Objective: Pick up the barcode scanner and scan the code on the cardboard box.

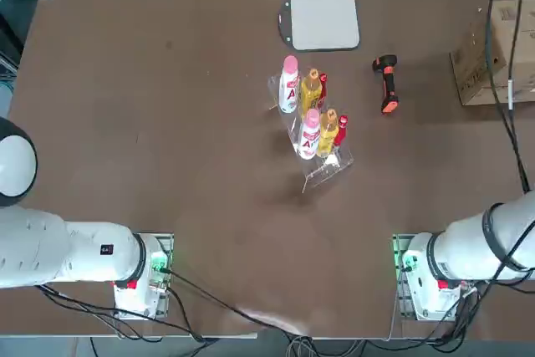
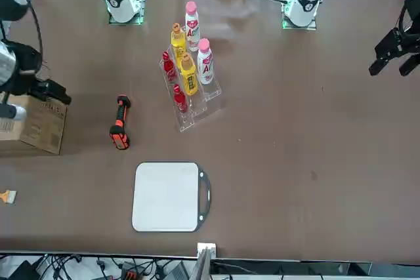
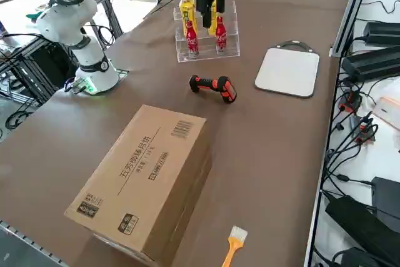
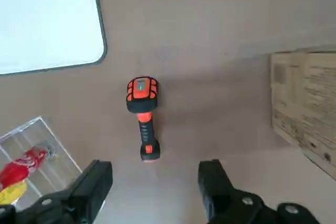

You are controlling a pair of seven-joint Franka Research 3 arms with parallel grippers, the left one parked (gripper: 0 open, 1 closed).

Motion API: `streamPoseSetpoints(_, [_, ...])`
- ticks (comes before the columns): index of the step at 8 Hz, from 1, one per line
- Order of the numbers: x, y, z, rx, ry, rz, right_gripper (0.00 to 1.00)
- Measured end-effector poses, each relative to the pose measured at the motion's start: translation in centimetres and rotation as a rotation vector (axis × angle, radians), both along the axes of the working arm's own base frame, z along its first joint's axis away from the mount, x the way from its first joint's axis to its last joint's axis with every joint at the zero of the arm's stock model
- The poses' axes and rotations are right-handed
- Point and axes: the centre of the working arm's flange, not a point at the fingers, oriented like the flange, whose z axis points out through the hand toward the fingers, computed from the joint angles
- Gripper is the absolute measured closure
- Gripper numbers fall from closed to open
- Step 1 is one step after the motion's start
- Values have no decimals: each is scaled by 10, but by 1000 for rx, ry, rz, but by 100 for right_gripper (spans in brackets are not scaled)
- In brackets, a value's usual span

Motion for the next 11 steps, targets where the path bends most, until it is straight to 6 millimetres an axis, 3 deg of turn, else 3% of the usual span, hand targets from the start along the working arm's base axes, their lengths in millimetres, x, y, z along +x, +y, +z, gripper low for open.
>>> streamPoseSetpoints(1, [2,8,-33,1,-16,10,0])
streamPoseSetpoints(3, [-10,34,-120,3,-73,35,0])
streamPoseSetpoints(5, [-45,60,-203,5,-102,56,0])
streamPoseSetpoints(6, [-62,66,-231,6,-118,62,0])
streamPoseSetpoints(8, [-78,63,-266,6,-119,61,0])
streamPoseSetpoints(11, [-77,63,-294,8,-120,59,0])
